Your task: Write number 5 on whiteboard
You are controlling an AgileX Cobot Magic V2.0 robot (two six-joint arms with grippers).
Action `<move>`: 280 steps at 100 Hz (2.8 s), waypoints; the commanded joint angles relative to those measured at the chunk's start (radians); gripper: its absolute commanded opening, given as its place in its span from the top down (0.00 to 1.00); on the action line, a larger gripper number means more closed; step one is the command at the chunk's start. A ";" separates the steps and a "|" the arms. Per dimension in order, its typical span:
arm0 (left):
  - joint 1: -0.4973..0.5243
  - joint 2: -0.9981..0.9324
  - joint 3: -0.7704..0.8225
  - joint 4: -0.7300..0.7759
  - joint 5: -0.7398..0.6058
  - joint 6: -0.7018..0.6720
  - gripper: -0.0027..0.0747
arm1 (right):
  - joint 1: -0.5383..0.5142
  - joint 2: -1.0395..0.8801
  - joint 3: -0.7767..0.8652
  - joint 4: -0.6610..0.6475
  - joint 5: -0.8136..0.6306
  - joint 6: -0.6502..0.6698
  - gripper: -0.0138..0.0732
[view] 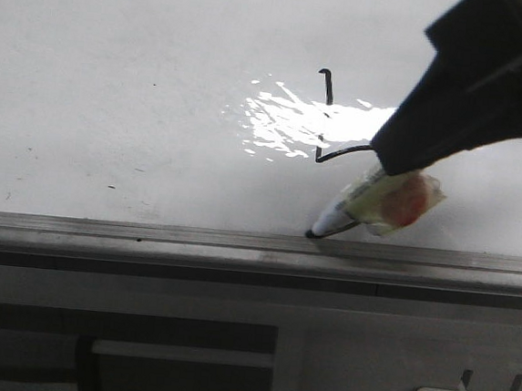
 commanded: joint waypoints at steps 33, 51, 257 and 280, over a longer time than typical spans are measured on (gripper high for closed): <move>0.002 0.004 -0.026 -0.011 -0.100 -0.012 0.99 | -0.004 -0.086 -0.163 -0.054 -0.065 -0.006 0.91; 0.002 0.004 -0.026 -0.011 -0.101 -0.012 0.99 | -0.006 -0.072 -0.168 -0.101 -0.071 -0.006 0.91; 0.002 0.004 -0.026 -0.011 -0.108 -0.012 0.99 | -0.219 -0.107 -0.165 -0.163 0.049 0.040 0.91; 0.002 0.046 -0.038 -0.037 -0.059 -0.012 0.73 | -0.082 -0.211 -0.173 -0.130 0.024 0.036 0.91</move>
